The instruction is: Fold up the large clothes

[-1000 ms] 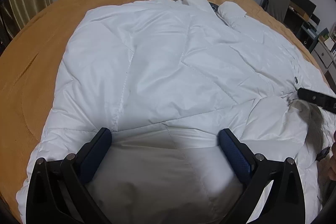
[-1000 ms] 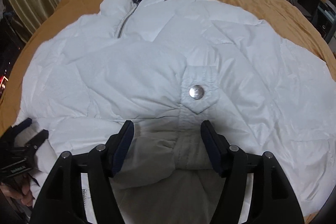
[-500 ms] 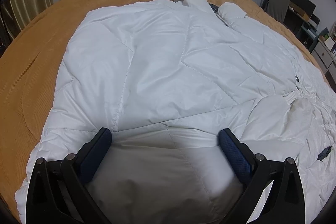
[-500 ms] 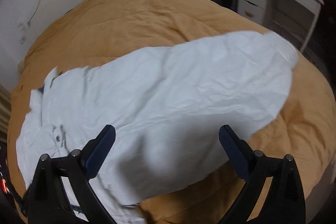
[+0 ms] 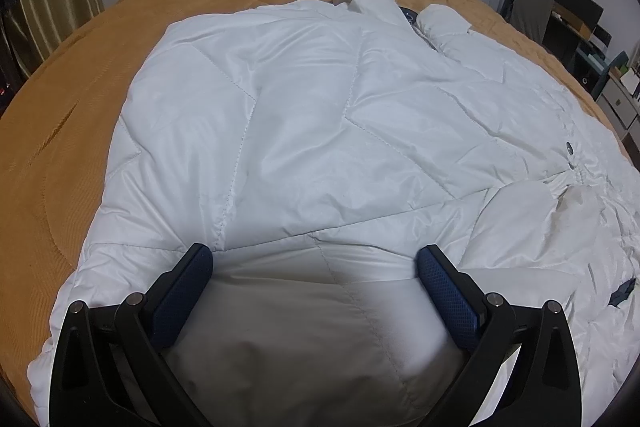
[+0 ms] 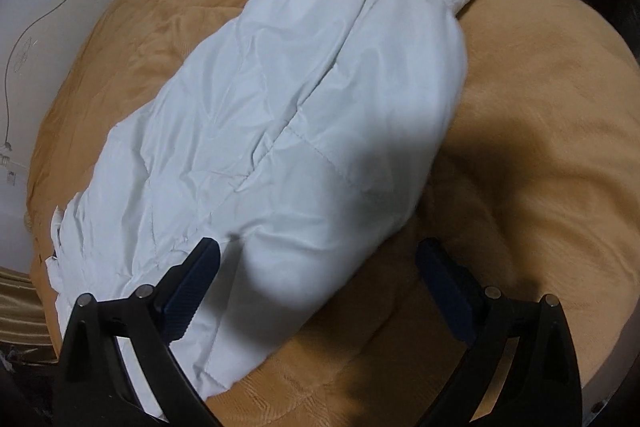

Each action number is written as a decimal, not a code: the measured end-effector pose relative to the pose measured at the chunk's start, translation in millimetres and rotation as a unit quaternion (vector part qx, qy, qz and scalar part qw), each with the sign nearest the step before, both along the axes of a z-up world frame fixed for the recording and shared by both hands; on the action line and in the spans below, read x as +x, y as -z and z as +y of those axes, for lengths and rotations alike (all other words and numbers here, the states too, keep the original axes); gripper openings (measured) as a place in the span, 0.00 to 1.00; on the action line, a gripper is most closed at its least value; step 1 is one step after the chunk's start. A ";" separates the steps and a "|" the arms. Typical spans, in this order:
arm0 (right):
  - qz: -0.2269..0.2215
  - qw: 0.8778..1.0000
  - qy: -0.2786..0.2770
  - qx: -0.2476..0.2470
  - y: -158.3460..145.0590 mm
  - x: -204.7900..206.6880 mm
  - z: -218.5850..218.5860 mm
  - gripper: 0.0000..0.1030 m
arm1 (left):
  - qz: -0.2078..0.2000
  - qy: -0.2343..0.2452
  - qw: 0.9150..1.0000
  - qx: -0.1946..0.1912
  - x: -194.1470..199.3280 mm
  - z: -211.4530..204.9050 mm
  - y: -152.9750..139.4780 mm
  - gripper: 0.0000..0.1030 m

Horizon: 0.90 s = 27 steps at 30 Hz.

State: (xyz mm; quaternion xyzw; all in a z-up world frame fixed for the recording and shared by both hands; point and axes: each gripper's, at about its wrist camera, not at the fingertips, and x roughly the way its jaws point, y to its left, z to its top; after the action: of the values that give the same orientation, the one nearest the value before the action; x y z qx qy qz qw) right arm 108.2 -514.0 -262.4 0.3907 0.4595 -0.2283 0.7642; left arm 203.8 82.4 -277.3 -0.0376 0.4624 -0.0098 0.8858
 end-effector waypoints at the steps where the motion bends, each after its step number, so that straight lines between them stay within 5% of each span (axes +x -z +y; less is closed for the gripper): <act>1: -0.010 1.000 0.000 0.008 5.0 7.4 -4.0 0.97 | 0.000 0.000 1.000 -0.001 0.0 0.1 -0.1 1.00; 5: -0.051 0.999 0.014 0.000 3.8 29.4 -8.1 0.92 | -0.001 0.000 1.000 -0.001 0.3 0.2 0.0 1.00; 7: -0.073 0.997 -0.001 0.001 -0.1 39.8 -1.1 0.40 | -0.002 -0.001 1.000 -0.001 -0.2 0.3 0.3 1.00; 10: -0.122 0.992 -0.010 0.008 -18.7 40.6 11.6 0.18 | -0.002 -0.001 1.000 -0.001 -0.3 0.2 0.3 1.00; 16: -0.260 0.956 -0.130 -0.033 -121.3 64.8 110.8 0.11 | -0.003 -0.001 1.000 -0.006 -0.9 1.7 -0.1 1.00; 20: -0.318 0.906 -0.275 -0.046 -170.6 87.4 233.2 0.11 | -0.014 -0.008 0.999 -0.043 -3.8 14.5 -7.4 0.99; 24: -0.304 0.868 -0.391 -0.036 -157.3 105.9 349.5 0.11 | -0.045 -0.058 0.989 -0.132 -12.8 55.7 -22.9 0.99; 27: -0.257 0.857 -0.445 -0.025 -109.2 112.3 409.6 0.11 | -0.055 -0.102 0.980 -0.161 -18.1 90.5 -35.7 0.99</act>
State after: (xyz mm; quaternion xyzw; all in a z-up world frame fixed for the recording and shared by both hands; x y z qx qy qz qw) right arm 220.5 -104.4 -153.2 0.1703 0.3657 0.2336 0.8847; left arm 185.6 172.9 -241.6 -0.2262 0.3992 0.0038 0.8885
